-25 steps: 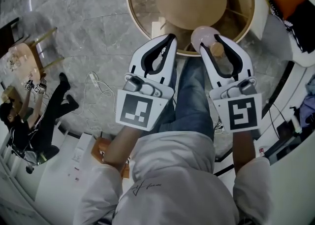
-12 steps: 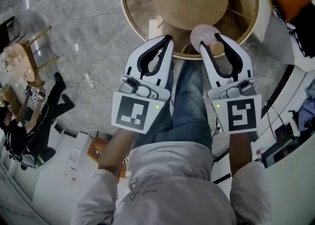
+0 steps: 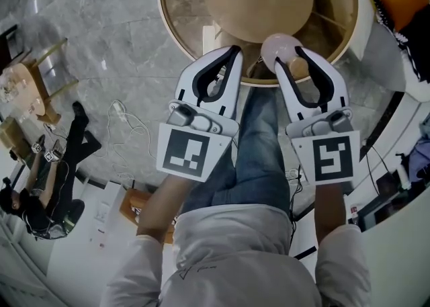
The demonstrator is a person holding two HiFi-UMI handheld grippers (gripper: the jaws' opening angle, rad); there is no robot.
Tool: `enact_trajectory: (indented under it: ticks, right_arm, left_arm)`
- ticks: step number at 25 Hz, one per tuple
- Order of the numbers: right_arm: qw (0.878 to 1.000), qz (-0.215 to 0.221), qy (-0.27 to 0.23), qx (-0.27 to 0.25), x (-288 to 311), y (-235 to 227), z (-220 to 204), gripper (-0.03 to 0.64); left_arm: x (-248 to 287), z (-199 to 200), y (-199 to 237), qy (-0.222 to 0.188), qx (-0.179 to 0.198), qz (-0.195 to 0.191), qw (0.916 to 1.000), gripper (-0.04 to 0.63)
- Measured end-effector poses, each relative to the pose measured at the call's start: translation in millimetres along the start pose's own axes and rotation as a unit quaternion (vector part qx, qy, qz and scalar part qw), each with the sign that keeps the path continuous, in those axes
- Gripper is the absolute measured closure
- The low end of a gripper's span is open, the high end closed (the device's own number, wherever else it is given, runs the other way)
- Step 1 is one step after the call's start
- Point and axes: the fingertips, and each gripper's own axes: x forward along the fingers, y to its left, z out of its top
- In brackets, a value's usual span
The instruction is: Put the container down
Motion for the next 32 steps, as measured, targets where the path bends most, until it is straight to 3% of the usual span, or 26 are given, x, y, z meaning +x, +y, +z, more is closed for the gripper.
enact_trajectory:
  ticks: [18,32]
  right_arm:
    - [1.000,-0.012,0.006,-0.008,31,-23,-31,0.474]
    - [0.999,-0.014,0.017,-0.026,56,-31,-44,0.474]
  left_arm:
    - [32,-44,11,0.030,-0.008,0.003,0.9995,0.578]
    - [40,-47,14,0.031,-0.015,-0.005,0.9994,0.578]
